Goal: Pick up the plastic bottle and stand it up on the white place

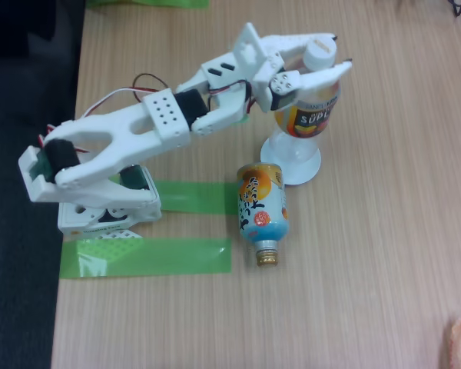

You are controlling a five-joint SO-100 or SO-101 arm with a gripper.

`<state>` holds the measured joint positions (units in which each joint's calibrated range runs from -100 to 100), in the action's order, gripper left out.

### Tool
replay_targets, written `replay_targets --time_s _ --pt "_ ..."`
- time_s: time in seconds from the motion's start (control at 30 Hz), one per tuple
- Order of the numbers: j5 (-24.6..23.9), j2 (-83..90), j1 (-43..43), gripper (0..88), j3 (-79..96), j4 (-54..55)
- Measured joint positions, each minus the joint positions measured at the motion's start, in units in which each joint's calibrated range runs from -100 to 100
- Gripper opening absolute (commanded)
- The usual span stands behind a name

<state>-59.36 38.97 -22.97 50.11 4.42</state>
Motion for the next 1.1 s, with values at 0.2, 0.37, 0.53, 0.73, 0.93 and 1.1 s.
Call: replay_targets --time_s 0.2,0.37,0.53,0.73,0.93,1.1 --pt "0.0 -2.1 0.0 1.3 0.2 0.0" --pt "0.0 -2.1 0.0 1.8 0.2 0.0" --pt "0.0 -2.1 0.0 1.9 0.2 0.0" --pt "0.1 -2.1 0.0 2.0 0.2 0.0" --pt "2.8 -2.2 -0.1 2.9 1.1 0.0" --pt "3.1 -2.4 0.0 11.4 1.3 0.0"
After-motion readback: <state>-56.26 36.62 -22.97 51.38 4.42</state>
